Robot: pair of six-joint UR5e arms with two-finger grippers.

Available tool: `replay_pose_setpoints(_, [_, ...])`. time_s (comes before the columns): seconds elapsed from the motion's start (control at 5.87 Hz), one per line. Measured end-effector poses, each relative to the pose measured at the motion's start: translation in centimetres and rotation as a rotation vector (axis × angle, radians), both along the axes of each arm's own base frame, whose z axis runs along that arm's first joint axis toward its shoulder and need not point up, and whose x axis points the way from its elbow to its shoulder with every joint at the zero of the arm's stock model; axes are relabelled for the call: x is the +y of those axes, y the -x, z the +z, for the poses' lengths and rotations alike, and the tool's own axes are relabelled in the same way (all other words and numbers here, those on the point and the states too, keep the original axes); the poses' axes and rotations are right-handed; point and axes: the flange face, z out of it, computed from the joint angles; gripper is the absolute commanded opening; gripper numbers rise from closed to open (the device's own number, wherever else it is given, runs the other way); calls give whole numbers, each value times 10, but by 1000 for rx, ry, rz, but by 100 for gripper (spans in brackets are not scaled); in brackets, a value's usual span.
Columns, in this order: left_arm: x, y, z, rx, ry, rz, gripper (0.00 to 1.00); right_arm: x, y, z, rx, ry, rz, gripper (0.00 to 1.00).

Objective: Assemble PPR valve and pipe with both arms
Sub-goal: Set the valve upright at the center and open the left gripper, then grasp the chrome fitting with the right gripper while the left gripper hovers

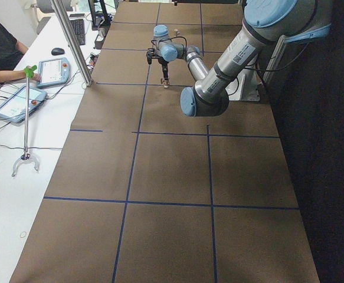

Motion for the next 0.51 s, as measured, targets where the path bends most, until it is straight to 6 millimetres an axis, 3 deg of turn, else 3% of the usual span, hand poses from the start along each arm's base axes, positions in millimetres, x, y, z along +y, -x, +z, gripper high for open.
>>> replay_pose_setpoints(0.34, [24,57,-26,98,-49,-30,96,-16,70,-33,-13,25,2,100])
replay_pose_setpoints(0.51, [35,89,-27,134,-72,-45,96,-13,104,-41,0,17,22,99])
